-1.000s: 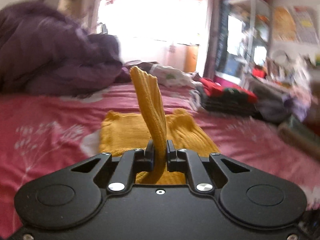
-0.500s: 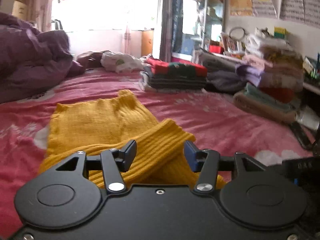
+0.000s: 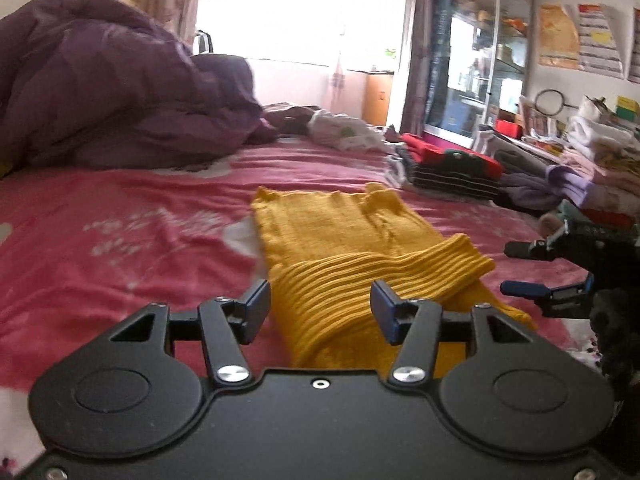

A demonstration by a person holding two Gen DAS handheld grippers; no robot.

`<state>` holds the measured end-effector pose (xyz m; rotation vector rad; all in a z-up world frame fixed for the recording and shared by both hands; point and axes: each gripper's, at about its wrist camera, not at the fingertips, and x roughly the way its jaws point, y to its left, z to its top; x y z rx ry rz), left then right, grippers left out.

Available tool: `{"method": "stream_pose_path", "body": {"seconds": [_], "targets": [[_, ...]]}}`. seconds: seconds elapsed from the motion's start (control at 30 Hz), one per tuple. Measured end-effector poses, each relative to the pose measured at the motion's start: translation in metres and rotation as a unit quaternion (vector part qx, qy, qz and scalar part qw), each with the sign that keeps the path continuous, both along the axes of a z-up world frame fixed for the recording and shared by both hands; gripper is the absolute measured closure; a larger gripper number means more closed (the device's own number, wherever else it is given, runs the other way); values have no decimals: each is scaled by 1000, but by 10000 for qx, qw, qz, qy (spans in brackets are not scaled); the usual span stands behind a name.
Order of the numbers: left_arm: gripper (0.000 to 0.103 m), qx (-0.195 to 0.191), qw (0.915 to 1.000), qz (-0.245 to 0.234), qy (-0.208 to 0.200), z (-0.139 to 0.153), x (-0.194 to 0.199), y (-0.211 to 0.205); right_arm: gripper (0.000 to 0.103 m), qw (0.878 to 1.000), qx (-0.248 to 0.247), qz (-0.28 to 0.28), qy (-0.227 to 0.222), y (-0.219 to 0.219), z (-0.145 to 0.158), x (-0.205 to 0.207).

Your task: Fold clothes

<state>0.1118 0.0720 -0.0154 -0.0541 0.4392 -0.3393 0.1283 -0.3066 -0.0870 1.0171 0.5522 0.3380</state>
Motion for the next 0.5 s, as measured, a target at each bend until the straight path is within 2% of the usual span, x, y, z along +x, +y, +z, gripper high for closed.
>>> {"method": "stream_pose_path", "body": {"seconds": [0.23,0.5], "targets": [[49,-125,9996,219,80,-3,4,19,48,9989,419,-133,147,1,-5,21],[49,-222,9993,256,135,-3,10,27,48,9993,251,-218,189,13,-8,36]]}}
